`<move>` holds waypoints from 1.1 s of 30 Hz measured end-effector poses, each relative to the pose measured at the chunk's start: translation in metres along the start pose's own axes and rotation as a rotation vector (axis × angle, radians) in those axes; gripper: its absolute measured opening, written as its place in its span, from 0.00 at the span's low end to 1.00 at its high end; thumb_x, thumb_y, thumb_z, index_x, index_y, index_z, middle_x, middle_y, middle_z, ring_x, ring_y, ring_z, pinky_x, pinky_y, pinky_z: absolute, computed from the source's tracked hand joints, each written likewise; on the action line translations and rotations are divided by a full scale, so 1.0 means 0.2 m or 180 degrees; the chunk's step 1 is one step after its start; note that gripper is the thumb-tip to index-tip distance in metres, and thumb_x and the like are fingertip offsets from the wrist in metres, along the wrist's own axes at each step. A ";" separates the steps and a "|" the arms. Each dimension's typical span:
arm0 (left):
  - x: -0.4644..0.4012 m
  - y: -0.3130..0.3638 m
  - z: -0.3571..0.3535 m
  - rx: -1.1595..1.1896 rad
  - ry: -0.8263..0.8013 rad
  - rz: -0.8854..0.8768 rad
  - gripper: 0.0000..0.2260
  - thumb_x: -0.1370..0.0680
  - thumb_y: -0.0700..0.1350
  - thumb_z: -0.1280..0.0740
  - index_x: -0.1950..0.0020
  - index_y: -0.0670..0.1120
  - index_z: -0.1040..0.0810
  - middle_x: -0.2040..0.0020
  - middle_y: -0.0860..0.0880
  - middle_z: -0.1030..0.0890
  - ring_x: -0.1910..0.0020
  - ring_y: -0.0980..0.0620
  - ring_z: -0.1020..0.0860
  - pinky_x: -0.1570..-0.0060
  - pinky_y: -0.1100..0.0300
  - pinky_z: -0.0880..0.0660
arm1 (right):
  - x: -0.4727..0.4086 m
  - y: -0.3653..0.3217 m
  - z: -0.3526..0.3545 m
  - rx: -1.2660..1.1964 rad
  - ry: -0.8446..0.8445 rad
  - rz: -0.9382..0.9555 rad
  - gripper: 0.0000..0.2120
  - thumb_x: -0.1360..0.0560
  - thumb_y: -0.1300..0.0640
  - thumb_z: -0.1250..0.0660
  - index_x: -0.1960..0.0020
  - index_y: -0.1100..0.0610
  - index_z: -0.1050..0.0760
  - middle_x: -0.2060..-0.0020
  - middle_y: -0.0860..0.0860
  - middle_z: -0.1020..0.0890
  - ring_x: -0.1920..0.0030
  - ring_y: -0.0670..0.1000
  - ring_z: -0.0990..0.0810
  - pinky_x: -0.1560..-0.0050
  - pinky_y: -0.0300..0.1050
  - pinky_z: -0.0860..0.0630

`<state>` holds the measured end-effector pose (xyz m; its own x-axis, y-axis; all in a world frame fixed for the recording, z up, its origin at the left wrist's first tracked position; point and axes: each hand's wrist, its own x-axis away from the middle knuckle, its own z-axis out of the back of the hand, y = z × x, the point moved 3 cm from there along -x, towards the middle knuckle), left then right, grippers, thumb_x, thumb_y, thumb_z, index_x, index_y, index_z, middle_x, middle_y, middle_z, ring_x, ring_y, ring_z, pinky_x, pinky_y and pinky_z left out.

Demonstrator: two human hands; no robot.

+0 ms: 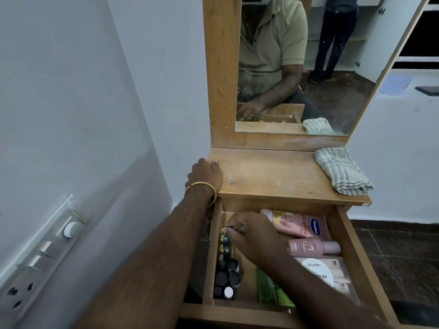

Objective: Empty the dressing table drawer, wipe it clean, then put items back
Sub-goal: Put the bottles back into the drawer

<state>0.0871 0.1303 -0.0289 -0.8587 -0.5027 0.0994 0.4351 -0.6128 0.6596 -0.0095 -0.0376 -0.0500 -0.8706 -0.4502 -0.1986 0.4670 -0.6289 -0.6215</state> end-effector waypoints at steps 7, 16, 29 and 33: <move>-0.01 0.00 0.00 -0.0014 0.0018 0.0008 0.24 0.18 0.57 0.49 0.30 0.43 0.32 0.32 0.41 0.28 0.34 0.38 0.29 0.36 0.42 0.32 | 0.00 0.00 -0.01 -0.0406 -0.0134 -0.0078 0.06 0.26 0.52 0.28 0.59 0.52 0.16 0.66 0.43 0.17 0.65 0.42 0.20 0.65 0.42 0.23; 0.04 0.03 0.03 -0.0324 0.0210 -0.0155 0.24 0.18 0.57 0.48 0.29 0.43 0.33 0.31 0.42 0.30 0.34 0.38 0.30 0.37 0.42 0.34 | 0.06 0.01 0.11 -0.0644 -0.0293 -0.0328 0.13 0.26 0.51 0.28 0.41 0.47 0.19 0.53 0.42 0.15 0.57 0.35 0.19 0.57 0.34 0.21; 0.98 0.02 0.13 -0.1589 -0.1964 -0.2265 0.60 0.40 0.71 0.26 0.23 0.62 0.64 0.24 0.60 0.71 0.24 0.53 0.70 0.26 0.40 0.64 | 0.60 0.13 0.59 0.0153 -0.1426 -0.0049 0.40 0.43 0.33 0.22 0.37 0.23 0.38 0.36 0.24 0.33 0.34 0.31 0.35 0.35 0.37 0.30; 1.08 -0.02 0.08 -0.2211 -0.2034 -0.2402 0.64 0.41 0.67 0.23 0.23 0.58 0.68 0.25 0.57 0.75 0.27 0.52 0.75 0.27 0.40 0.67 | 0.61 0.11 0.60 0.0489 -0.1240 0.0150 0.41 0.38 0.35 0.23 0.30 0.31 0.38 0.34 0.26 0.35 0.34 0.31 0.38 0.32 0.36 0.35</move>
<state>-0.1043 0.0333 0.0018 -0.8529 0.3949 0.3416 -0.3493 -0.9178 0.1889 -0.0873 -0.1835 0.0033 -0.7379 -0.6682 0.0955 0.5482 -0.6758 -0.4926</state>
